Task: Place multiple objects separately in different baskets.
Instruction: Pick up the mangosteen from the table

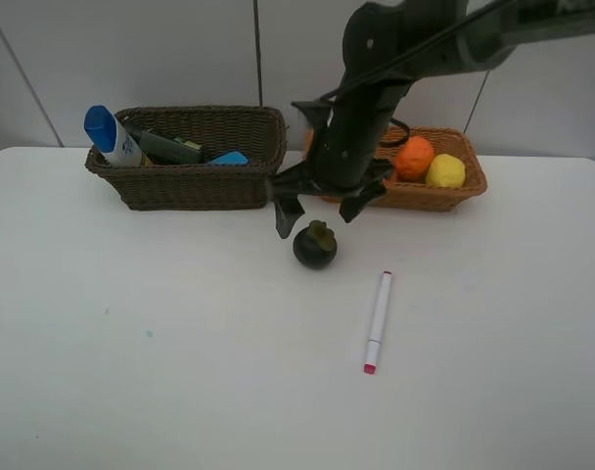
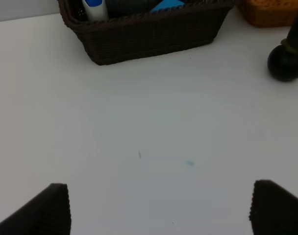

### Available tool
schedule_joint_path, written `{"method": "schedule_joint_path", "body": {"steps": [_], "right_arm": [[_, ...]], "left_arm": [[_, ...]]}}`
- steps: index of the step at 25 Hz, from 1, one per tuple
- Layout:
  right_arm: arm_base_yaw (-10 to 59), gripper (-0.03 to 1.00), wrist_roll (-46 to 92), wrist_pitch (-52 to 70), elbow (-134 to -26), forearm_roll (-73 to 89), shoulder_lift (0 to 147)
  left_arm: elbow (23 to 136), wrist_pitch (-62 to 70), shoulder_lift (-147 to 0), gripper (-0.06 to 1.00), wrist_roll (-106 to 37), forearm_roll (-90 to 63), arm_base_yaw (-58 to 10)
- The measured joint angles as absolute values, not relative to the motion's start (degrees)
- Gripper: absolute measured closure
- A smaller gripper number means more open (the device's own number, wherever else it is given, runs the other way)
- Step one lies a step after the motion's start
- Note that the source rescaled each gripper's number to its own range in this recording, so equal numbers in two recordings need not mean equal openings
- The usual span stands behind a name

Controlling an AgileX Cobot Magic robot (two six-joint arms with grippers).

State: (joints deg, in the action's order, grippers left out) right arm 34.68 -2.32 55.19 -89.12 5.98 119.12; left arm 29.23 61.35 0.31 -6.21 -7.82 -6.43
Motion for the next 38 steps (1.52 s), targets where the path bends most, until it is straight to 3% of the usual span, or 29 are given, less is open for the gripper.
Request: {"method": "schedule_joint_path", "body": {"steps": [21, 23, 26, 27, 38], "right_arm": [[34.8, -0.02, -1.7, 45.3, -89.1, 1.5, 129.5], [34.8, 0.04, -1.7, 45.3, -89.1, 1.5, 129.5], [34.8, 0.3, -1.7, 45.9, -89.1, 1.5, 129.5], [34.8, 0.34, -1.8, 45.9, -89.1, 1.5, 129.6], [34.7, 0.34, -1.8, 47.1, -89.2, 0.6, 124.2]], "left_arm": [[29.2, 61.4, 0.3, 0.11, -6.2, -7.8, -6.4], [29.2, 61.4, 0.3, 0.11, -6.2, -7.8, -6.4], [29.2, 61.4, 0.3, 0.11, -6.2, -7.8, -6.4], [29.2, 61.4, 0.3, 0.11, -6.2, -7.8, -6.4], [29.2, 61.4, 0.3, 0.11, -6.2, -7.8, -6.4]]}}
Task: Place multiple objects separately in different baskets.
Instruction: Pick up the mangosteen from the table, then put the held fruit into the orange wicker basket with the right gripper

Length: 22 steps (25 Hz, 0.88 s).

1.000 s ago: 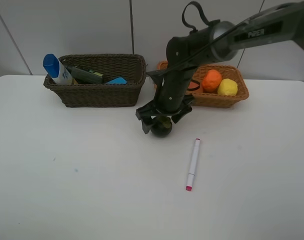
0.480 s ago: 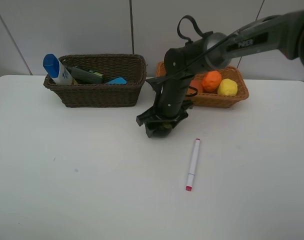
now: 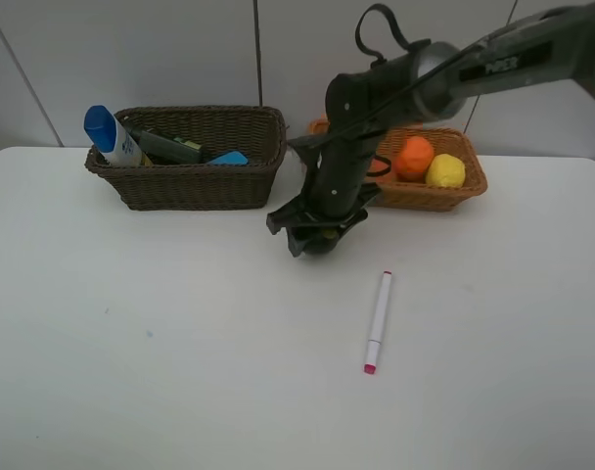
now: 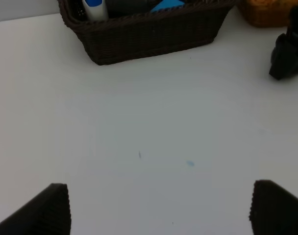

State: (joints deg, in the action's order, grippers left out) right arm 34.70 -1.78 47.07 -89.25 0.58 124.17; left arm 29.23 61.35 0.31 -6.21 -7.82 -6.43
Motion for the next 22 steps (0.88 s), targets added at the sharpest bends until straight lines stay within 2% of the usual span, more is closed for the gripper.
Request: {"method": "schedule_joint_path", "body": {"steps": [6, 13, 17, 18, 20, 22], "right_arm": [[30.9, 0.34, -3.0, 46.3, -95.5, -3.4, 118.6], [21.6, 0.34, -3.2, 43.7, -104.0, -1.4, 126.4], [18.9, 0.33, -3.3, 42.7, -106.6, 0.8, 130.5], [18.8, 0.28, -3.3, 42.2, -106.8, 0.9, 130.7], [18.8, 0.11, -3.3, 41.1, -107.3, 0.9, 130.7], [18.9, 0.02, -3.3, 40.8, -107.4, 0.7, 130.6]], "left_arm": [[29.2, 61.4, 0.3, 0.11, -6.2, -7.8, -6.4], [29.2, 61.4, 0.3, 0.11, -6.2, -7.8, -6.4], [29.2, 61.4, 0.3, 0.11, -6.2, -7.8, -6.4], [29.2, 61.4, 0.3, 0.11, -6.2, -7.8, -6.4], [29.2, 61.4, 0.3, 0.11, -6.2, -7.8, -6.4], [29.2, 61.4, 0.3, 0.11, -6.2, -7.8, -6.4]]}}
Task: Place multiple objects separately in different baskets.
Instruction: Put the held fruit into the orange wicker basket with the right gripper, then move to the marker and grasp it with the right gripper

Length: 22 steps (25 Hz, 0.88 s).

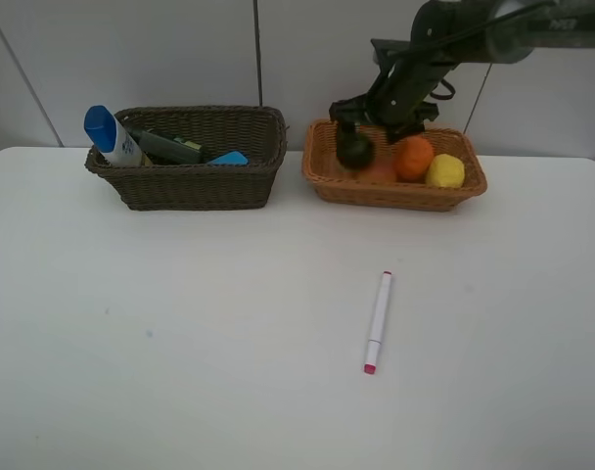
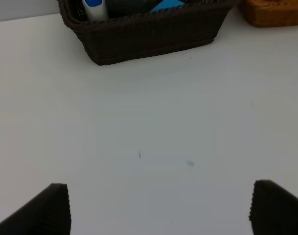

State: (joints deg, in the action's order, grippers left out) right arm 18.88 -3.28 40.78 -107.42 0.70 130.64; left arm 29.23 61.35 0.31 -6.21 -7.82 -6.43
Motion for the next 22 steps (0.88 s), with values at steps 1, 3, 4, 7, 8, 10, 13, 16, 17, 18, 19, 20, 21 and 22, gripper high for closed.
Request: {"method": "schedule_joint_path", "body": {"steps": [1, 3, 4, 7, 8, 10, 13, 16, 17, 18, 19, 20, 21, 22], "right_arm": [[18.9, 0.0, -3.3, 40.9, -107.5, 0.7, 130.6], [18.9, -0.02, -3.3, 42.0, -107.5, 0.7, 130.6], [18.9, -0.02, -3.3, 42.8, -107.5, 0.5, 130.5], [18.9, -0.03, -3.3, 48.0, -107.5, 0.5, 129.3], [18.9, -0.03, -3.3, 49.9, -107.5, 0.6, 128.4], [19.0, -0.03, -3.3, 55.0, -107.5, 1.5, 126.1], [19.5, -0.03, -3.9, 63.6, -107.5, 2.4, 122.9], [19.7, -0.03, -5.6, 69.0, -107.6, 3.0, 121.6], [19.7, -0.03, -5.9, 69.4, -107.3, 3.2, 121.5], [19.7, -0.03, -6.1, 69.6, -106.8, 3.3, 121.4], [19.7, -0.03, -6.3, 69.6, -106.0, 3.4, 121.2], [19.7, -0.03, -6.5, 69.6, -105.2, 3.6, 121.0], [19.7, -0.03, -6.5, 69.6, -103.9, 4.0, 120.5], [19.7, -0.03, -6.5, 69.6, -102.0, 4.2, 119.7]], "left_arm": [[29.2, 61.4, 0.3, 0.11, -6.2, -7.8, -6.4], [29.2, 61.4, 0.3, 0.11, -6.2, -7.8, -6.4], [29.2, 61.4, 0.3, 0.11, -6.2, -7.8, -6.4], [29.2, 61.4, 0.3, 0.11, -6.2, -7.8, -6.4], [29.2, 61.4, 0.3, 0.11, -6.2, -7.8, -6.4], [29.2, 61.4, 0.3, 0.11, -6.2, -7.8, -6.4], [29.2, 61.4, 0.3, 0.11, -6.2, -7.8, -6.4], [29.2, 61.4, 0.3, 0.11, -6.2, -7.8, -6.4], [29.2, 61.4, 0.3, 0.11, -6.2, -7.8, -6.4], [29.2, 61.4, 0.3, 0.11, -6.2, -7.8, -6.4], [29.2, 61.4, 0.3, 0.11, -6.2, -7.8, -6.4], [29.2, 61.4, 0.3, 0.11, -6.2, -7.8, -6.4], [29.2, 61.4, 0.3, 0.11, -6.2, -7.8, -6.4], [29.2, 61.4, 0.3, 0.11, -6.2, -7.8, -6.4]]}}
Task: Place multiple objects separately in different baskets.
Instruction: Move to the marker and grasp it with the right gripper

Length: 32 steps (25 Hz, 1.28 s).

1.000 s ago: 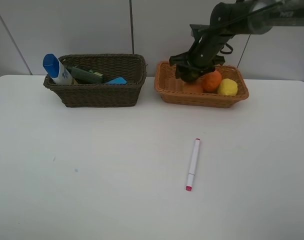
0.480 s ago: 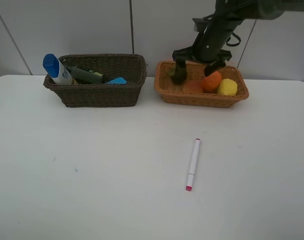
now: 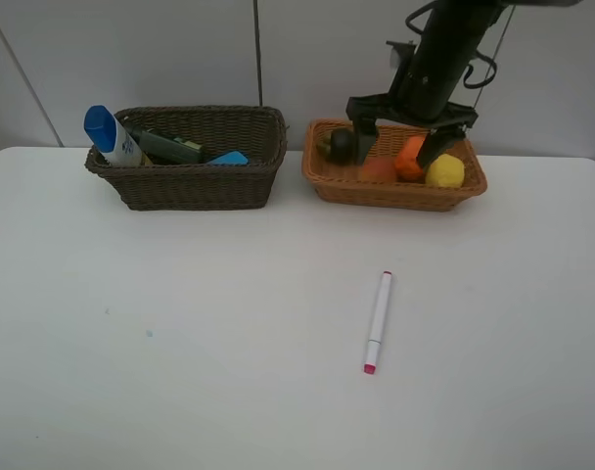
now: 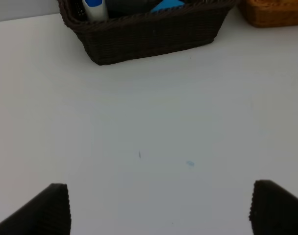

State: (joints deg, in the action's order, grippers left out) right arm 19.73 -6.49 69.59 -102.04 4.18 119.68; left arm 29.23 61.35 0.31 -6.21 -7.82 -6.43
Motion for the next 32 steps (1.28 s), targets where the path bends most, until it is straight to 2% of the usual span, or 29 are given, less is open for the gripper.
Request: {"method": "schedule_joint_path", "body": {"steps": [11, 15, 23, 32], "right_arm": [[19.7, -0.03, -8.8, 69.5, -69.4, 7.1, 102.9], [20.9, -0.03, -9.1, 63.7, -61.6, 13.6, 101.7], [30.8, -0.03, -11.6, 50.6, -57.2, 14.8, 101.7], [31.7, -0.03, -13.3, 38.8, -57.2, 11.2, 109.8]], "left_arm": [[29.2, 61.4, 0.3, 0.11, -6.2, -7.8, -6.4], [29.2, 61.4, 0.3, 0.11, -6.2, -7.8, -6.4], [29.2, 61.4, 0.3, 0.11, -6.2, -7.8, -6.4], [29.2, 61.4, 0.3, 0.11, -6.2, -7.8, -6.4]]}}
